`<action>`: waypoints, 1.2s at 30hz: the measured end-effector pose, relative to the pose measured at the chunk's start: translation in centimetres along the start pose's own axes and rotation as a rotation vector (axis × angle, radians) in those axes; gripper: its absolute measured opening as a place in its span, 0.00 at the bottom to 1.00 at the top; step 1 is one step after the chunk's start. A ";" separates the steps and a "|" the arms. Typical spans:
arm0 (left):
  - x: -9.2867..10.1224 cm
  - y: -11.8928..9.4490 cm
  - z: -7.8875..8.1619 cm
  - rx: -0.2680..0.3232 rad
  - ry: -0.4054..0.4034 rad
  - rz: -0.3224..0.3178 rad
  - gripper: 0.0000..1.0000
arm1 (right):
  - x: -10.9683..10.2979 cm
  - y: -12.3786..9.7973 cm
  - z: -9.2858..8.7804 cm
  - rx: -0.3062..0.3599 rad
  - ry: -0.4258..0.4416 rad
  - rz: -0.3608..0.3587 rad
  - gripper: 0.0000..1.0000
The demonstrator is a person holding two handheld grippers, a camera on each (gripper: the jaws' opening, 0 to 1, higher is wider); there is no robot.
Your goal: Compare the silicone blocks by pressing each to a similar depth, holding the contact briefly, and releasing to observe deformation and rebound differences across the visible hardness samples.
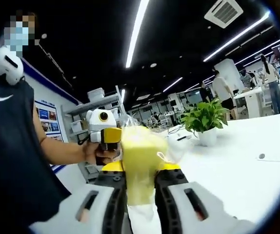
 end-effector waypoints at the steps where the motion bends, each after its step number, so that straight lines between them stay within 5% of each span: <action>1: 0.0 0.0 0.0 -0.001 -0.001 -0.005 0.00 | 0.0 0.0 0.1 0.001 -0.003 0.000 0.14; 9: -0.1 0.3 -0.5 -0.038 0.033 0.006 0.01 | -0.2 -0.2 -0.2 -0.037 -0.022 -0.010 0.09; 20: -0.2 0.4 -0.9 -0.080 -0.018 0.007 0.00 | -0.2 -0.3 -0.1 -0.077 -0.042 -0.014 0.05; 36: 0.0 0.2 -1.4 -0.070 0.036 0.048 0.00 | -0.4 -0.1 -0.1 -0.124 0.015 -0.026 0.02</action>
Point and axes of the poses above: the point that each gripper's makers call its tool centre point, and the gripper's own axes: y roughly forward along the fingers, x roughly to its right, z roughly out of its top, the point moved 9 cm from there along -y, roughly backward along the fingers, and after that the axes turned 7 degrees about -x, right-handed, at the moved point
